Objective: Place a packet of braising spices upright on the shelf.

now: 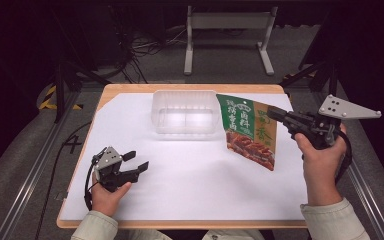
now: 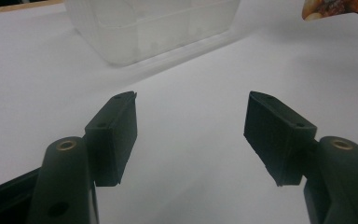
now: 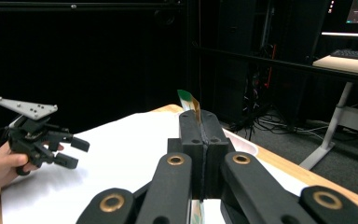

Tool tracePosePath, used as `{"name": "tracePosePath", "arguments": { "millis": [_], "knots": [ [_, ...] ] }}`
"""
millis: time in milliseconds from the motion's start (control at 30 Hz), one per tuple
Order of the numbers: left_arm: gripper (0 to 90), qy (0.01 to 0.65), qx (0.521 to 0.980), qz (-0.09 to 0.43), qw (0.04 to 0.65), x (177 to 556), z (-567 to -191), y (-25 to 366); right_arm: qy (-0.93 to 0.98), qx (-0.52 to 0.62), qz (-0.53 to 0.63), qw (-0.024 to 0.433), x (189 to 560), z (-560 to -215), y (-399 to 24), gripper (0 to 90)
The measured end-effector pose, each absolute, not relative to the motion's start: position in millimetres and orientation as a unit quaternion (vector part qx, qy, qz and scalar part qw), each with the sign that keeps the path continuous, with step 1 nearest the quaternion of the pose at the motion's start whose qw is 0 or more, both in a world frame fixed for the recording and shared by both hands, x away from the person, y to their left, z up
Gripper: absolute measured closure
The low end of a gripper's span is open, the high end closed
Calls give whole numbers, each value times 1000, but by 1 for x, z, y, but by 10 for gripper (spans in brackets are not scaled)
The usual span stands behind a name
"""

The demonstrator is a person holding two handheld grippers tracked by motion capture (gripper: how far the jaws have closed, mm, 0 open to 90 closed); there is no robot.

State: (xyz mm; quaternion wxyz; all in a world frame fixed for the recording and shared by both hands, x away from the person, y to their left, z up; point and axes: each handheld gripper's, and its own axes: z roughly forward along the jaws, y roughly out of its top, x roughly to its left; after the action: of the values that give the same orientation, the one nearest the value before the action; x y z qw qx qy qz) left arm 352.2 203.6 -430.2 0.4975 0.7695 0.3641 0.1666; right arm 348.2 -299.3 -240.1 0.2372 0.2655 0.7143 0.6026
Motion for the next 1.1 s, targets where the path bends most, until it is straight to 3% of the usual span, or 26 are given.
{"name": "tracePosePath", "arguments": {
  "millis": [1100],
  "knots": [
    [352, 394, 752, 184, 495, 332, -431, 227, 695, 288, 621, 220, 435, -194, -254, 900]
  ]
}}
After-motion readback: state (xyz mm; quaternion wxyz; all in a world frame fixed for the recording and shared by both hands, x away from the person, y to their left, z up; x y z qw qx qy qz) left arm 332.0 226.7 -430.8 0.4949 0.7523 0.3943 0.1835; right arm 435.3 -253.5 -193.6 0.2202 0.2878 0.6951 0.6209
